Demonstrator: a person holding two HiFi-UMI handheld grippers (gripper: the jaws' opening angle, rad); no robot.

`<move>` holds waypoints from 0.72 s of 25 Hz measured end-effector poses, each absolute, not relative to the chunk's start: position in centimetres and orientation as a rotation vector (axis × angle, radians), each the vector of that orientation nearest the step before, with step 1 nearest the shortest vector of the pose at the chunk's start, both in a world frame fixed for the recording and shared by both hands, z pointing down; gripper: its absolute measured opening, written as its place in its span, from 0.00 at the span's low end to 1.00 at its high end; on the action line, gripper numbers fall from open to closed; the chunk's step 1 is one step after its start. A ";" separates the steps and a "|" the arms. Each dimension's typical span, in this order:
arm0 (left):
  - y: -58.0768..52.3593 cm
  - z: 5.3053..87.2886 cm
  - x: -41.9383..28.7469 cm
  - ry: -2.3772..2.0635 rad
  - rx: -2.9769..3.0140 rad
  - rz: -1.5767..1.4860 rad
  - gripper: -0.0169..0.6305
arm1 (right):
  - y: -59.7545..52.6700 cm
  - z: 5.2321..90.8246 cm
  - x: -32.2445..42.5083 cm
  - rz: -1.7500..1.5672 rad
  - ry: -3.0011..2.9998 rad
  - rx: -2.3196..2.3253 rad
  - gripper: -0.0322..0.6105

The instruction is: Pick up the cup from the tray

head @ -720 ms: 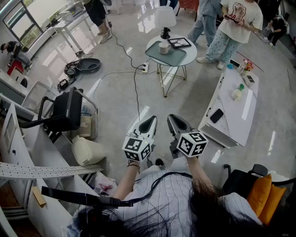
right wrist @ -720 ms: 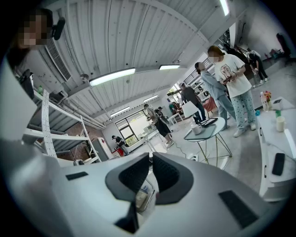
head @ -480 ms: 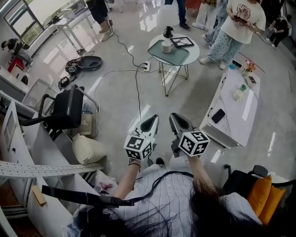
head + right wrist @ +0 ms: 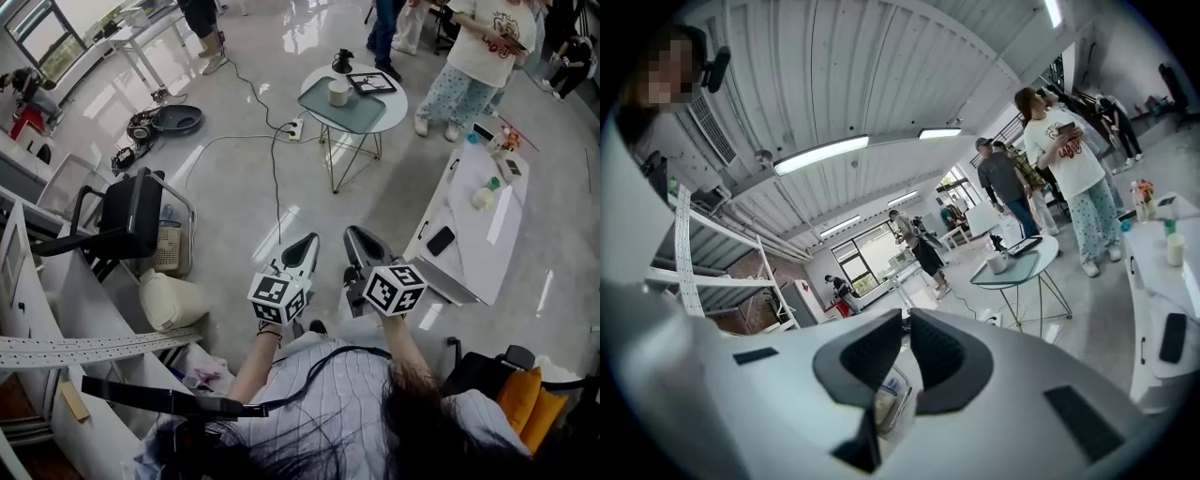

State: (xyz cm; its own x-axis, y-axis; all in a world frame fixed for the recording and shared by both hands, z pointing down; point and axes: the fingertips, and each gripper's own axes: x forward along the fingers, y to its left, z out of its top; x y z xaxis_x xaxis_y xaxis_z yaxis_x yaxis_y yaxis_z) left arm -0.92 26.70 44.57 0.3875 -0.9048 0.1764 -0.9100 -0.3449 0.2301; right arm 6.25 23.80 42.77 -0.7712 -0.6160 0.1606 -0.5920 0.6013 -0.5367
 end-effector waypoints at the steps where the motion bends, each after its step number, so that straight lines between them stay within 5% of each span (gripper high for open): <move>1: 26.0 44.6 -1.0 -1.597 2.357 0.024 0.05 | 23.1 43.0 6.1 -0.912 2.781 -1.041 0.12; 18: 8.8 43.8 0.1 -1.682 2.308 0.001 0.05 | 6.0 43.3 6.5 -0.920 2.889 -0.914 0.12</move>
